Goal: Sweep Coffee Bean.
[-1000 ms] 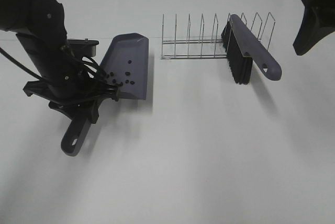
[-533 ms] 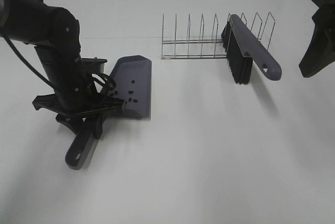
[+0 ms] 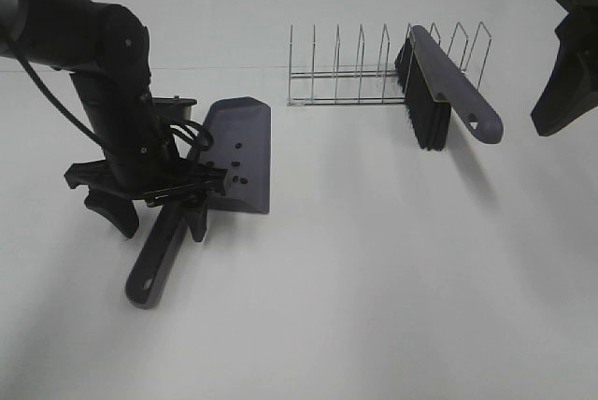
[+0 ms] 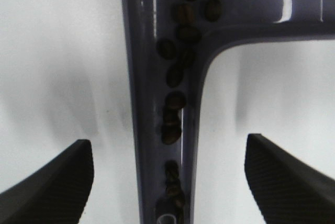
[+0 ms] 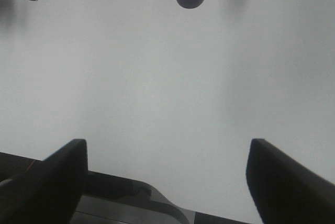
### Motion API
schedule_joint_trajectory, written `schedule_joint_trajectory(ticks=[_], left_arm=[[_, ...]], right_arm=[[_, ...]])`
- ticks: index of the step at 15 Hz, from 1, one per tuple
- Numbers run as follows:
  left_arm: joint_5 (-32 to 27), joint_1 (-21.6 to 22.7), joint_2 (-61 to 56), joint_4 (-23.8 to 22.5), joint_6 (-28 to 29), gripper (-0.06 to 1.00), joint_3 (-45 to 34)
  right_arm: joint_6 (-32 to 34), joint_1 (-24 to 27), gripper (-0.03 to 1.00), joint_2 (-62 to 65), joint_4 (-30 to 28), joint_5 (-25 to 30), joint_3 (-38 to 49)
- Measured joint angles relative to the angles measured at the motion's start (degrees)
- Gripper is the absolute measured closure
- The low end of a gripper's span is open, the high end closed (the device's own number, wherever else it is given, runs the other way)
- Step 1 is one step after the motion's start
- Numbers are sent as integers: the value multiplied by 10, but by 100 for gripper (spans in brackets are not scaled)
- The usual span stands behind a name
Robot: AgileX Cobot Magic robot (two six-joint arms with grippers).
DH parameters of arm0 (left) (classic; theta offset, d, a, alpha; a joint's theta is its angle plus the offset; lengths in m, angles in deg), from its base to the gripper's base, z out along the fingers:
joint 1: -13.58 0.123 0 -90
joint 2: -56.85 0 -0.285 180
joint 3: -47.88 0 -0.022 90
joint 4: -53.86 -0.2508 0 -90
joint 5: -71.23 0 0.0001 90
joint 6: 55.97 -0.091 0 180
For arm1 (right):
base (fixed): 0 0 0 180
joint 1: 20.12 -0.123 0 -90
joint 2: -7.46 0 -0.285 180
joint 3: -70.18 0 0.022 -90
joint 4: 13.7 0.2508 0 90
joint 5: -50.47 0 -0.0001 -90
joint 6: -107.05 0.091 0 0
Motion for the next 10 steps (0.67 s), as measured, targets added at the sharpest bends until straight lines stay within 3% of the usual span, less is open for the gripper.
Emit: schedule_joint_trajectory(ticks=[3,6,8,9,10], left_arm=[[-77,0,-3,0,-6,16,44],[-118,0,-41,-43,-6,16,64],[-150,-1,-93,-121,14,16,66],[-162,-1,-143,-199,37,16,65],[-162,-1,-173,-221,46,16,56]], right_arm=[[-2,0,24,0,1,0,0],[-3,0,24,0,1,-1,0],[-4,0,24,0,1,3,0],[-6,0,24,2,-5,19,0],[-6,0,24,4,-6,22,0]])
